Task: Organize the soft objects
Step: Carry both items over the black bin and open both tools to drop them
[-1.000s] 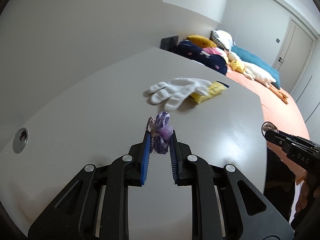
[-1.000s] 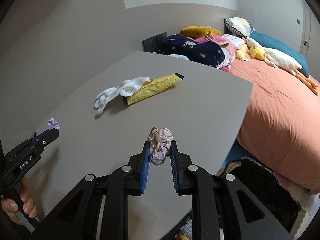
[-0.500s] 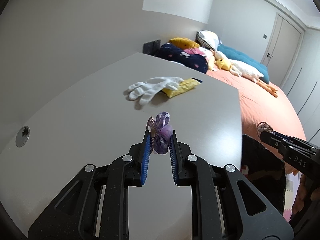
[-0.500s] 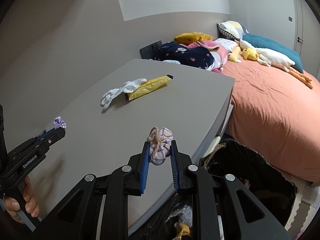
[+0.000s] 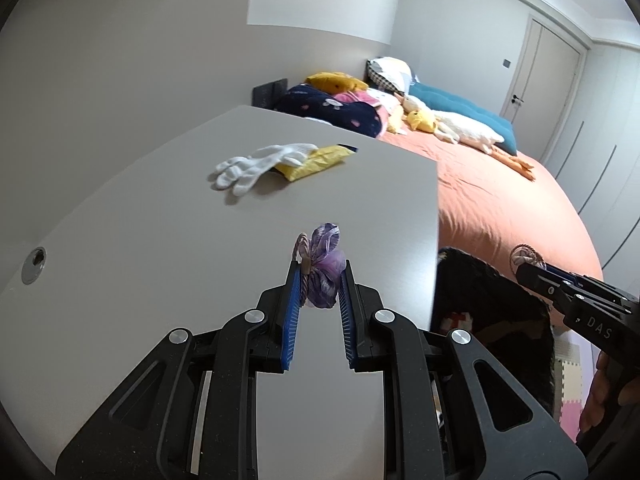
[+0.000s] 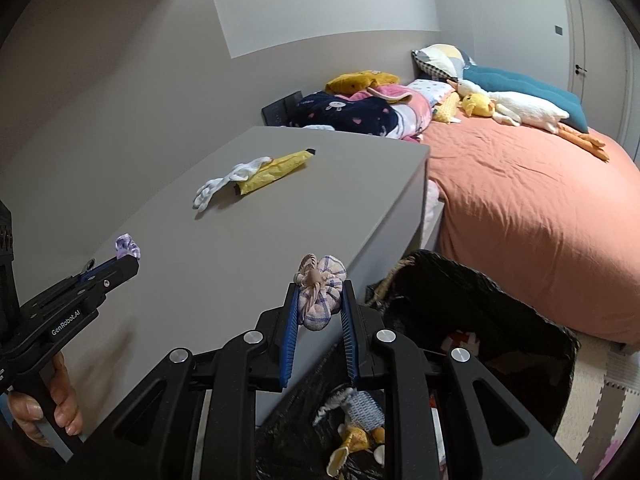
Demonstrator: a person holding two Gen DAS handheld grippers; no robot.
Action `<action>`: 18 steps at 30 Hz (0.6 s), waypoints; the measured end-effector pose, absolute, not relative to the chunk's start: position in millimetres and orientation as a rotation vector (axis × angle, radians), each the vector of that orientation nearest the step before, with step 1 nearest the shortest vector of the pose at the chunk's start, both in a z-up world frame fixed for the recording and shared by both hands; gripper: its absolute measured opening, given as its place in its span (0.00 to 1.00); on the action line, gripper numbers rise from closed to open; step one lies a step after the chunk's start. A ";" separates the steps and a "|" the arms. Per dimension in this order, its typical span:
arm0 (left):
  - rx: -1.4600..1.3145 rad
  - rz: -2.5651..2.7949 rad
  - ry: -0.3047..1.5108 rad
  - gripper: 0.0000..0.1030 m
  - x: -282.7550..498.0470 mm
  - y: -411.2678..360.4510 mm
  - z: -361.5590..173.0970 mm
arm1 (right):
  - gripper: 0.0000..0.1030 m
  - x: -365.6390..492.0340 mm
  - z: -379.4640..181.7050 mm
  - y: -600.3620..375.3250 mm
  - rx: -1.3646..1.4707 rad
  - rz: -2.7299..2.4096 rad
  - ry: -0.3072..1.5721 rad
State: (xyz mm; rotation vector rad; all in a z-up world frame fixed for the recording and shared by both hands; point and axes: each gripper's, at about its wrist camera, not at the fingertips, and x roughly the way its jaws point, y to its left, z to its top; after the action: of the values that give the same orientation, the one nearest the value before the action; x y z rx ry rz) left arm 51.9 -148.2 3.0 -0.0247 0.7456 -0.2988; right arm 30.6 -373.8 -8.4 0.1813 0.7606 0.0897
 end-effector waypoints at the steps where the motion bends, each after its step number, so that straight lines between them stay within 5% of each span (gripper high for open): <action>1: -0.020 -0.307 0.747 0.18 51.8 -151.9 3.1 | 0.21 27.5 -8.5 -375.7 0.183 0.086 0.758; 18: 0.032 -0.438 0.757 0.18 28.7 -223.4 -2.5 | 0.21 -21.6 -15.0 -446.5 0.249 -0.032 0.727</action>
State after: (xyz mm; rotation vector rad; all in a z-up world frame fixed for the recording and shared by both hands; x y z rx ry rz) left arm 28.7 -223.4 -2.5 0.0318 0.7568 -0.4375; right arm -21.6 -446.5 -15.0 0.2491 0.7274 -0.0325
